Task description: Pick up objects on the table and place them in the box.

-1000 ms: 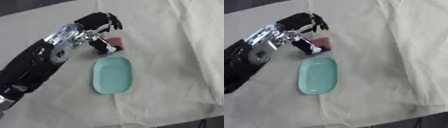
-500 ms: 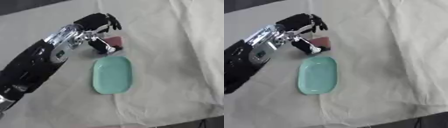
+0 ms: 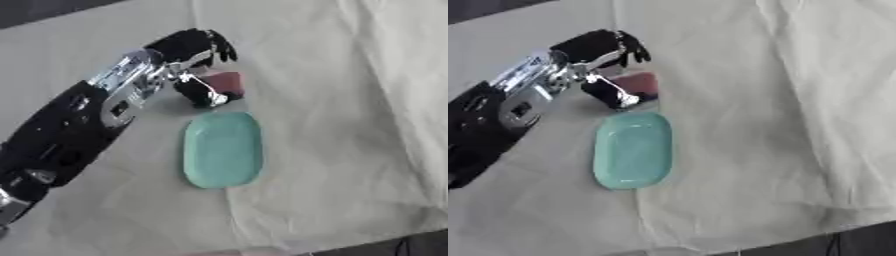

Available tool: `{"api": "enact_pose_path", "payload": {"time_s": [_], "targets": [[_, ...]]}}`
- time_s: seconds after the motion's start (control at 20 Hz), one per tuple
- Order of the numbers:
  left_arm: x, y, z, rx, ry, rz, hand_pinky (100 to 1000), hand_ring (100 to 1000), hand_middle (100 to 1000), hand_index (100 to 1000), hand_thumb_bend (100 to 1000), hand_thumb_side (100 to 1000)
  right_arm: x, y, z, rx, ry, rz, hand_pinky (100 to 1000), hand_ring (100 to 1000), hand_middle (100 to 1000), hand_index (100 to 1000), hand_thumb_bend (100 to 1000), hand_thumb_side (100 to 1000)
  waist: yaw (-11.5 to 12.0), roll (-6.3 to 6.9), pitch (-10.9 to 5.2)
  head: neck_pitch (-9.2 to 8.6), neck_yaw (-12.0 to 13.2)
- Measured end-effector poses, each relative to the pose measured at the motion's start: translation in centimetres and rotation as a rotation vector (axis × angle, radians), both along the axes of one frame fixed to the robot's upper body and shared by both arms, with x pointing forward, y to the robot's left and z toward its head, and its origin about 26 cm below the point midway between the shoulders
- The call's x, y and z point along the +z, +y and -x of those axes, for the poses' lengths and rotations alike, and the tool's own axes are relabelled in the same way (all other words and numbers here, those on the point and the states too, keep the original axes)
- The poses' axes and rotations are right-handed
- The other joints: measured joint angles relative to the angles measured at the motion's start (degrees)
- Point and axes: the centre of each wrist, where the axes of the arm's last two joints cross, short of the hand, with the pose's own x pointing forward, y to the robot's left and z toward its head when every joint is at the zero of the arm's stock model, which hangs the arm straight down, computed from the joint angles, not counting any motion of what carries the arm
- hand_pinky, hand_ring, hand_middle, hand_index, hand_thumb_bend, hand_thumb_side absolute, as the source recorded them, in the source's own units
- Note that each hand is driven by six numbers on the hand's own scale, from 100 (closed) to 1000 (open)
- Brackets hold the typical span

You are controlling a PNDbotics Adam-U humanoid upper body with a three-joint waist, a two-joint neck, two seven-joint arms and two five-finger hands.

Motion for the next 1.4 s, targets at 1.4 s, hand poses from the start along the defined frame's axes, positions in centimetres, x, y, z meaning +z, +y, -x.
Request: {"api": "enact_pose_path", "payload": {"time_s": [1.4], "targets": [[-1.2,0.4,0.0,0.016,0.016,0.014,455,558,628,790,357,467,0.7,0.4,-0.1,0.014,-0.022,0.005,395,604,847,841,100,478,-1.26,1.15,1.28,0.01,-0.47]]}}
